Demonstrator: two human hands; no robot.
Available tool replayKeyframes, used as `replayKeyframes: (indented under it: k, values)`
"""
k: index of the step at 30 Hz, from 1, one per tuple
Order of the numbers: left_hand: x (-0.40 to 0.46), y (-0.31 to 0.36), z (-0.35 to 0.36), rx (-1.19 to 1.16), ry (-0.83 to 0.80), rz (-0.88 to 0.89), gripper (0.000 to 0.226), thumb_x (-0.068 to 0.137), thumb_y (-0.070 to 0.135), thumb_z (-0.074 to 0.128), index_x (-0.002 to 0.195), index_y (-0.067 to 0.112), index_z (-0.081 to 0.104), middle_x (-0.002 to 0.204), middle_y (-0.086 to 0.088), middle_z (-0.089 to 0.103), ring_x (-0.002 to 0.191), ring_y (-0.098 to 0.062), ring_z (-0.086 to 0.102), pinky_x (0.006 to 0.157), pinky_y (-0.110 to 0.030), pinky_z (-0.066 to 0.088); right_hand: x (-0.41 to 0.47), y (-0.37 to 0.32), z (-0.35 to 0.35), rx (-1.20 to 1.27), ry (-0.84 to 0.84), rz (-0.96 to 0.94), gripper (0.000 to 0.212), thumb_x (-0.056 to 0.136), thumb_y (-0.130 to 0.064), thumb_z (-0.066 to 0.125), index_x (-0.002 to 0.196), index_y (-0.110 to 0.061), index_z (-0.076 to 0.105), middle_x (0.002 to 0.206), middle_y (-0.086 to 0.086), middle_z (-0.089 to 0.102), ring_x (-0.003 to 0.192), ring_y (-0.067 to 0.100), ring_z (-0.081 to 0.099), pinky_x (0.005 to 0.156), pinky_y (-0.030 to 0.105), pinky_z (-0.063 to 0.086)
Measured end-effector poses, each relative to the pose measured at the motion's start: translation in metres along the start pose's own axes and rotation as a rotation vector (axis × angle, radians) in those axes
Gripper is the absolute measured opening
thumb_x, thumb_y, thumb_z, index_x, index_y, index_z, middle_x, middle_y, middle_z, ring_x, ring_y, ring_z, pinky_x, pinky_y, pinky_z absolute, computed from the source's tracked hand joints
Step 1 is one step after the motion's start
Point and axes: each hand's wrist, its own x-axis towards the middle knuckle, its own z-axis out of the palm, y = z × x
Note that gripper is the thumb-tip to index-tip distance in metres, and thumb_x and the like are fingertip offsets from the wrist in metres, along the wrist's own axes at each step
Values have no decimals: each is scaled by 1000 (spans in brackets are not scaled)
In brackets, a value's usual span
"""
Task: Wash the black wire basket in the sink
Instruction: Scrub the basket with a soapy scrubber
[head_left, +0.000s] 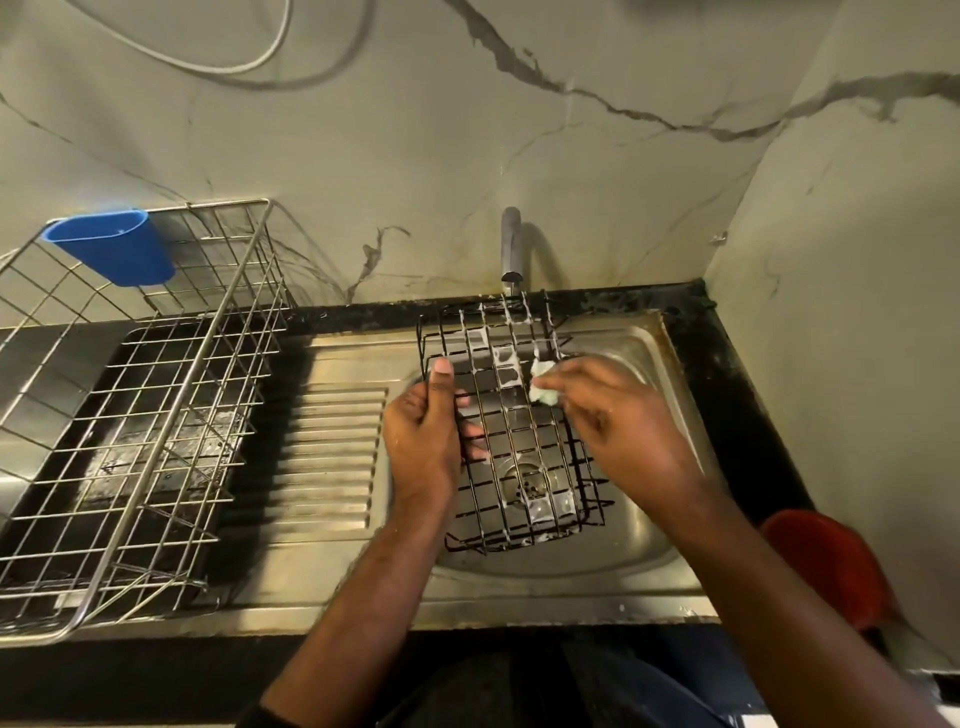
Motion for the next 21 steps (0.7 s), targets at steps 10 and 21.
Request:
replayKeyframes:
  k: [10, 21]
  values:
    - [2, 6, 1, -17, 44, -33, 39, 99, 46, 61, 81, 13, 69, 61, -1, 67, 41, -13, 56, 39, -25, 50, -15, 0, 3, -77, -178, -161, 37, 94, -10, 53, 126, -25, 65, 124, -5, 61, 109, 9, 58, 90, 27, 54]
    - [1, 11, -13, -92, 57, -127, 38, 93, 48, 67, 88, 10, 66, 70, -1, 67, 44, -12, 57, 36, -23, 46, -9, 37, -2, -1, 106, 13, 36, 91, 3, 62, 116, -21, 71, 117, -7, 62, 103, 4, 61, 90, 14, 50]
